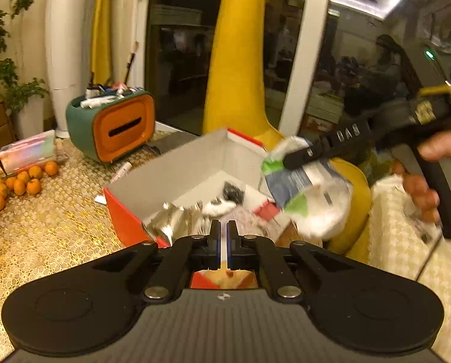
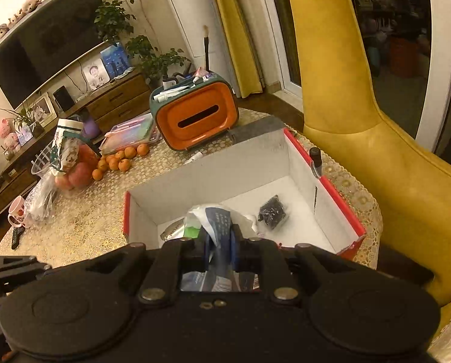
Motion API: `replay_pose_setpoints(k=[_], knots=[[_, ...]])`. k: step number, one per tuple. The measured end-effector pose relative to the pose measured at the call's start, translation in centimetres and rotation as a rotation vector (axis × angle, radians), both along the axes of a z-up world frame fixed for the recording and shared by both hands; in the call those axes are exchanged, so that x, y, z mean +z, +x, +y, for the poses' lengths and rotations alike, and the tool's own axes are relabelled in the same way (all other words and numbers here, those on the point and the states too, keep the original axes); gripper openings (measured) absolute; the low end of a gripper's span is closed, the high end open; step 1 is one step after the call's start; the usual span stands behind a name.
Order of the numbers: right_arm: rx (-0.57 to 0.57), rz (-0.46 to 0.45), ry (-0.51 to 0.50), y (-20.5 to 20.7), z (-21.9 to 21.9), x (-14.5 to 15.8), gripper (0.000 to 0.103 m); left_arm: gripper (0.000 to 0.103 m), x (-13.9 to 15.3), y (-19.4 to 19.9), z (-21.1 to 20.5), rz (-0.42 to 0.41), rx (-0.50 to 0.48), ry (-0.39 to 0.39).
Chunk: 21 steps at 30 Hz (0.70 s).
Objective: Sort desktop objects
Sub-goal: 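Grasp the chicken-sausage packet with the left tool while the right tool carries the wipes toward the box, then lift the sausage packet with the left tool and carry it over the box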
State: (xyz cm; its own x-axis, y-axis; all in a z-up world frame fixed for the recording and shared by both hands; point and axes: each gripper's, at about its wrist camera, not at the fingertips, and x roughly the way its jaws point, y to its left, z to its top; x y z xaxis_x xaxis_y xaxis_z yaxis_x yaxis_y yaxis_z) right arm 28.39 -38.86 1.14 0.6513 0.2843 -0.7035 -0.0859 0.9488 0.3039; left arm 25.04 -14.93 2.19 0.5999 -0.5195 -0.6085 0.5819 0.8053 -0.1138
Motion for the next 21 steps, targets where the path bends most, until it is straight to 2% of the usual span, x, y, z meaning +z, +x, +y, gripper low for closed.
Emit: replay_pose_setpoints(k=[5, 8, 9, 10, 12, 16, 21], knots=[[0.002, 0.004, -0.003, 0.4, 0.1, -0.2, 0.012, 0.004, -1.6, -0.1, 1.5, 0.018, 0.012, 0.049], [-0.001, 0.007, -0.009, 0.8, 0.3, -0.2, 0.012, 0.014, -2.8, 0.0, 2.1, 0.031, -0.001, 0.080], [-0.001, 0.007, -0.010, 0.9, 0.3, -0.2, 0.012, 0.024, -3.2, 0.0, 2.2, 0.041, -0.009, 0.089], [0.000, 0.007, -0.011, 1.0, 0.4, -0.2, 0.012, 0.043, -3.5, 0.0, 2.4, 0.047, -0.016, 0.100], [0.001, 0.007, -0.012, 1.0, 0.4, -0.2, 0.012, 0.074, -4.3, 0.0, 2.5, 0.037, -0.014, 0.125], [0.007, 0.009, -0.018, 1.3, 0.6, -0.2, 0.012, 0.075, -6.0, 0.6, 2.6, 0.076, -0.031, 0.134], [0.011, 0.013, -0.026, 2.1, 0.8, -0.4, 0.012, 0.075, -8.4, 1.2, 2.6, 0.093, -0.067, 0.199]])
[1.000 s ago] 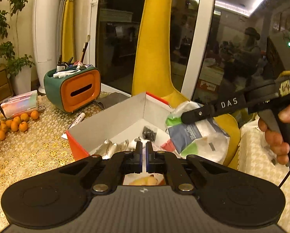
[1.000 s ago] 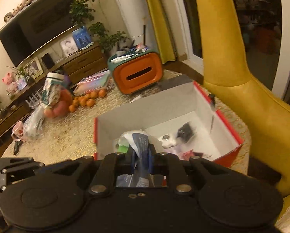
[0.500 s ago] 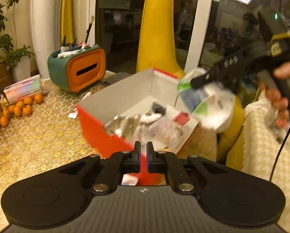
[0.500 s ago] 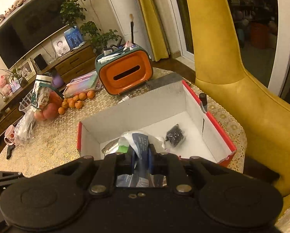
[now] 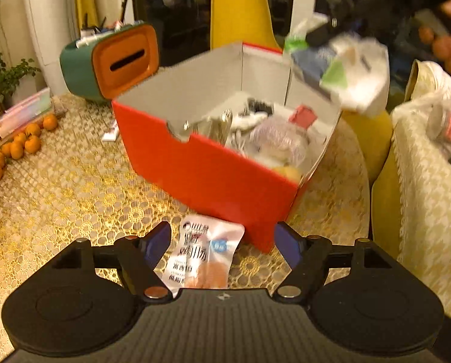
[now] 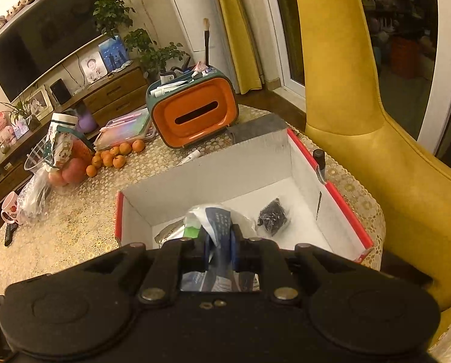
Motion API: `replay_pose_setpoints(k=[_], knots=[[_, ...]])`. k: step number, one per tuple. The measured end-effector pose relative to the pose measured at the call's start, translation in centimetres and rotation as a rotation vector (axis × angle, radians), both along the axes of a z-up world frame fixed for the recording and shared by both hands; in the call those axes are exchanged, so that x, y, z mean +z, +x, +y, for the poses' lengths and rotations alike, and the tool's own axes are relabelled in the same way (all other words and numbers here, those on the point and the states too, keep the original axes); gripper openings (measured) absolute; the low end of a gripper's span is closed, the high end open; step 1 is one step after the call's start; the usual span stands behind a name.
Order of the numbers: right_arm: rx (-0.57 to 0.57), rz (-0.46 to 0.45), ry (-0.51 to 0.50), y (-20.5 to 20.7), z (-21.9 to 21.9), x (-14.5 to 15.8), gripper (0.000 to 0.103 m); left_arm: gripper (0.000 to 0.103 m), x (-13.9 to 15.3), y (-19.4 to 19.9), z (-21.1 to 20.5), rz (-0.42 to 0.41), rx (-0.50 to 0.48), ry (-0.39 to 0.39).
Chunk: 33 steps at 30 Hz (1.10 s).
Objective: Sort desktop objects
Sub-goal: 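Lift the sausage packet with the left tool and carry it over the box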
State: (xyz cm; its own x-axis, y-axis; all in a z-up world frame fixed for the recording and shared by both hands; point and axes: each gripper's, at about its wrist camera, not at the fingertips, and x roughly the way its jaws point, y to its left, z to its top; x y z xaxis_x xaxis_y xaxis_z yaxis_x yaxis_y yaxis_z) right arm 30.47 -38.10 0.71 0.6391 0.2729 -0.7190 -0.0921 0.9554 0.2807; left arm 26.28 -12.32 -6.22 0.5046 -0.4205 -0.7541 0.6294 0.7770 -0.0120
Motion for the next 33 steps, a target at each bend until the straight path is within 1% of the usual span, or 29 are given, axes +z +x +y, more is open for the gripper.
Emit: replay_pose_setpoints(k=[5, 8, 12, 15, 18, 21, 22, 23, 24, 28, 33], knots=[[0.001, 0.004, -0.002, 0.4, 0.0, -0.3, 0.012, 0.075, -1.8, 1.2, 0.2, 0.061, -0.010, 0.026], [0.001, 0.010, -0.002, 0.9, 0.0, -0.5, 0.012, 0.075, -2.9, 1.8, 0.2, 0.083, 0.002, 0.036], [0.004, 0.006, -0.009, 1.3, 0.2, -0.5, 0.012, 0.075, -4.2, 2.8, 0.4, 0.137, 0.027, 0.046], [0.005, 0.000, -0.010, 1.7, 0.2, -0.3, 0.012, 0.075, -4.8, 3.0, 0.7, 0.152, 0.037, 0.045], [-0.001, -0.005, -0.006, 2.0, 0.1, -0.2, 0.012, 0.075, -5.0, 2.9, 0.8, 0.142, 0.041, 0.039], [-0.005, -0.005, 0.003, 2.3, 0.0, -0.2, 0.012, 0.073, -5.1, 2.9, 0.6, 0.130, 0.053, 0.055], [-0.004, -0.006, 0.002, 2.4, 0.0, -0.2, 0.012, 0.063, -5.0, 2.8, 0.3, 0.119, 0.057, 0.067], [-0.003, -0.007, 0.000, 2.5, 0.1, -0.2, 0.012, 0.062, -5.0, 2.7, 0.2, 0.104, 0.063, 0.083], [-0.003, -0.007, 0.000, 2.5, 0.1, -0.2, 0.012, 0.062, -5.0, 2.6, 0.3, 0.103, 0.065, 0.081], [-0.008, -0.008, -0.008, 3.0, -0.1, -0.3, 0.012, 0.058, -4.8, 2.5, 0.7, 0.102, 0.083, 0.057], [-0.021, -0.009, -0.013, 3.8, -0.7, -0.7, 0.012, 0.057, -3.7, 2.2, 1.8, 0.120, 0.129, -0.007]])
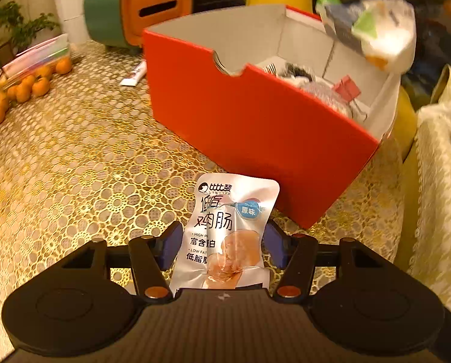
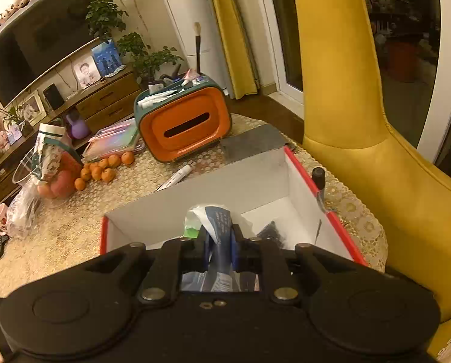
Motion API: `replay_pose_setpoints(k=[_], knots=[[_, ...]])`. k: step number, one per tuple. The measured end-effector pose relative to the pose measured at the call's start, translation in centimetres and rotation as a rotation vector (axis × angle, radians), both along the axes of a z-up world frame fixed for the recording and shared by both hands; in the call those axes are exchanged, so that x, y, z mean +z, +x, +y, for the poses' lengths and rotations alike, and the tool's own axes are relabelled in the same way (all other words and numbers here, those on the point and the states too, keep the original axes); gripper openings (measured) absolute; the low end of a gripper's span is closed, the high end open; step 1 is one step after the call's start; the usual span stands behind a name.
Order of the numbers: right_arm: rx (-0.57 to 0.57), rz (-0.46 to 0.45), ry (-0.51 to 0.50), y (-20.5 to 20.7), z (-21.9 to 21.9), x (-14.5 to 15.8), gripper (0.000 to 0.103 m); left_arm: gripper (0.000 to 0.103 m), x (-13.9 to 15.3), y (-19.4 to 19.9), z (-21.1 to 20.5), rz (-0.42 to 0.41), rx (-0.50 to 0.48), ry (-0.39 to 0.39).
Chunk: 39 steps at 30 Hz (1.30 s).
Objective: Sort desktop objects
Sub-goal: 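Lift the sausage packet with the left tool and carry it over the box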
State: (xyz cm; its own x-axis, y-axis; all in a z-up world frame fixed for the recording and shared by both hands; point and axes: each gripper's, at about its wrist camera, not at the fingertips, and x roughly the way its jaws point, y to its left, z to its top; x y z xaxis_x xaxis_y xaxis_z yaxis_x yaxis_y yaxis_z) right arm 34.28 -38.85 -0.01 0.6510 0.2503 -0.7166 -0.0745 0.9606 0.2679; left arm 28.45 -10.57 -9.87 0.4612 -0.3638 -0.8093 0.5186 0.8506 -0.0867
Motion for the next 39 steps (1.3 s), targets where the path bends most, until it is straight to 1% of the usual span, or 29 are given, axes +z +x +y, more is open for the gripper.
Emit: replay_pose_setpoints(k=[5, 10, 14, 18, 23, 27, 30, 36, 39], knots=[[-0.010, 0.007, -0.004, 0.5, -0.6, -0.6, 0.012, 0.058, 3.5, -0.5, 0.8, -0.022, 0.018, -0.050], [-0.010, 0.005, -0.003, 0.6, -1.0, -0.7, 0.012, 0.058, 7.8, -0.5, 0.3, -0.074, 0.005, -0.066], [-0.008, 0.000, 0.001, 0.5, -1.2, -0.5, 0.012, 0.058, 10.2, 0.7, -1.8, -0.100, -0.018, -0.084], [-0.011, -0.006, -0.003, 0.6, -1.4, -0.5, 0.012, 0.058, 11.3, 1.9, -5.7, -0.110, -0.066, -0.073], [-0.015, -0.002, -0.018, 0.9, -1.8, -0.7, 0.012, 0.058, 10.5, 3.4, -10.3, -0.095, -0.115, -0.030], [-0.026, 0.001, -0.025, 1.2, -2.3, -1.4, 0.012, 0.058, 9.1, 4.5, -12.6, -0.094, -0.133, 0.030], [-0.029, -0.005, -0.027, 1.5, -2.6, -2.0, 0.012, 0.058, 7.9, 5.6, -13.5, -0.082, -0.118, 0.066], [-0.033, 0.006, -0.018, 2.0, -2.8, -3.6, 0.012, 0.058, 6.3, 7.4, -14.1, -0.022, -0.092, 0.095], [-0.025, 0.012, -0.038, 1.9, -2.3, -4.4, 0.012, 0.058, 5.5, 7.9, -14.3, 0.000, -0.084, 0.107]])
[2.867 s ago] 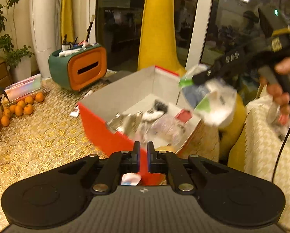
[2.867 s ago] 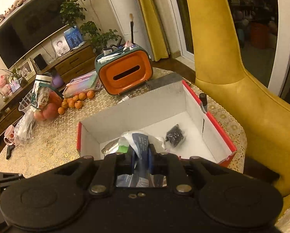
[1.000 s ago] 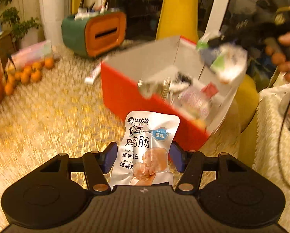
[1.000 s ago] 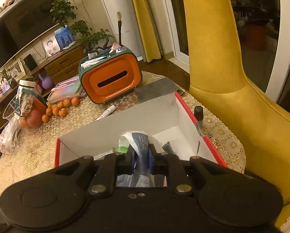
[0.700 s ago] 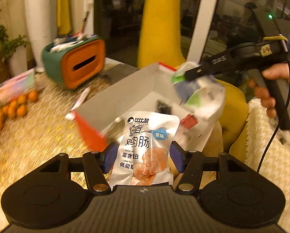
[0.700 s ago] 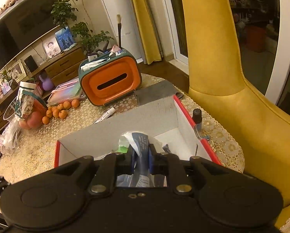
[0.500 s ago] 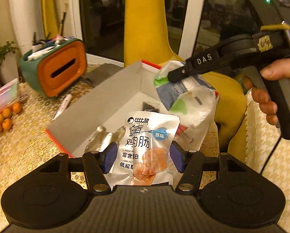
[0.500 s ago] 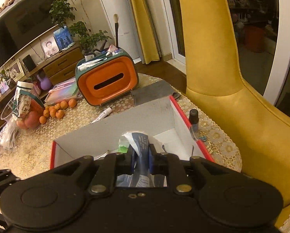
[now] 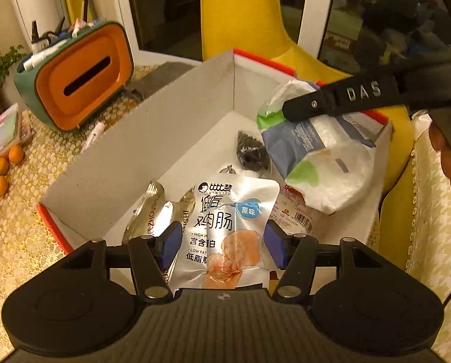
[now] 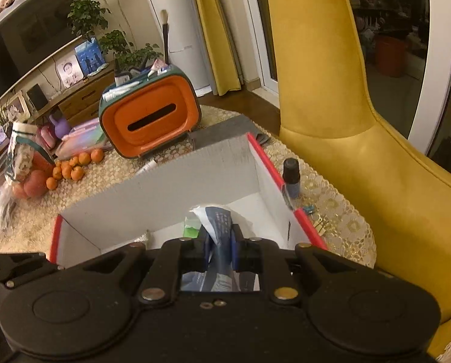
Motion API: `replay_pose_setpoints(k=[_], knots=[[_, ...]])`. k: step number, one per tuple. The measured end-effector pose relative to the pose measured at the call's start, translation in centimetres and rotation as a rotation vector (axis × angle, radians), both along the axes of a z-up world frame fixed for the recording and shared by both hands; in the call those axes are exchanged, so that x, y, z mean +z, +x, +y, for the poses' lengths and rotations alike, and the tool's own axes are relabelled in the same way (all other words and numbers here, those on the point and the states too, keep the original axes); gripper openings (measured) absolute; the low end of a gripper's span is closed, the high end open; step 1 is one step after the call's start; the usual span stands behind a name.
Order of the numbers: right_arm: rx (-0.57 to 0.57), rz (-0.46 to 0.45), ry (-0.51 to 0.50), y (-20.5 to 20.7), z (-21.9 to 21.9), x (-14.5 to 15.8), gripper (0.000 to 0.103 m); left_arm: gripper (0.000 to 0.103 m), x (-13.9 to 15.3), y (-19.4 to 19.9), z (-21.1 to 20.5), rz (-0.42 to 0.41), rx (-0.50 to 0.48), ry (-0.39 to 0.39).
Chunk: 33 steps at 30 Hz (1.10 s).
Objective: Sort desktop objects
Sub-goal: 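Lift the sausage packet with the left tool and carry it over the box, then open the left tool to drop the sausage packet while the right tool releases the wipes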
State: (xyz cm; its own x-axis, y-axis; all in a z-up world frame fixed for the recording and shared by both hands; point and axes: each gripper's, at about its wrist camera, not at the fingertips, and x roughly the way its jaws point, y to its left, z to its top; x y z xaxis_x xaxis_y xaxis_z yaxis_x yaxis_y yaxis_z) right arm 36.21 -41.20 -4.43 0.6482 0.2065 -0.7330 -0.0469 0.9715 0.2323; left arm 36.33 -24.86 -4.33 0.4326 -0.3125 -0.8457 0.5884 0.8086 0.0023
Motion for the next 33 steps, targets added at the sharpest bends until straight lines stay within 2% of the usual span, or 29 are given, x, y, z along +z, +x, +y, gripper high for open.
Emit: replay_pose_setpoints(k=[5, 12, 14, 15, 17, 19, 33], knots=[[0.019, -0.001, -0.002, -0.2, 0.7, -0.6, 0.016, 0.060, -1.1, 0.0, -0.4, 0.048, -0.016, 0.019], [0.041, 0.012, 0.006, -0.3, 1.0, -0.9, 0.024, 0.061, -1.5, -0.3, 0.2, 0.058, 0.008, 0.003], [0.040, 0.016, 0.015, -0.5, 0.9, -1.0, 0.027, 0.064, -1.5, -0.5, 0.5, 0.054, 0.022, 0.001], [0.042, 0.019, 0.023, -0.6, 0.9, -1.0, 0.033, 0.064, -1.5, -0.3, 0.4, 0.050, 0.027, -0.003], [0.047, 0.023, 0.036, -0.8, 0.9, -1.1, 0.044, 0.070, -1.3, -0.5, 0.8, 0.040, 0.039, -0.016], [0.053, 0.021, 0.041, -1.1, 1.0, -1.0, 0.049, 0.080, -0.9, -0.7, 1.2, 0.030, 0.052, -0.034], [0.097, -0.030, 0.040, -4.1, 2.1, 2.3, 0.062, 0.081, 2.7, -4.0, 3.7, -0.032, 0.088, -0.154]])
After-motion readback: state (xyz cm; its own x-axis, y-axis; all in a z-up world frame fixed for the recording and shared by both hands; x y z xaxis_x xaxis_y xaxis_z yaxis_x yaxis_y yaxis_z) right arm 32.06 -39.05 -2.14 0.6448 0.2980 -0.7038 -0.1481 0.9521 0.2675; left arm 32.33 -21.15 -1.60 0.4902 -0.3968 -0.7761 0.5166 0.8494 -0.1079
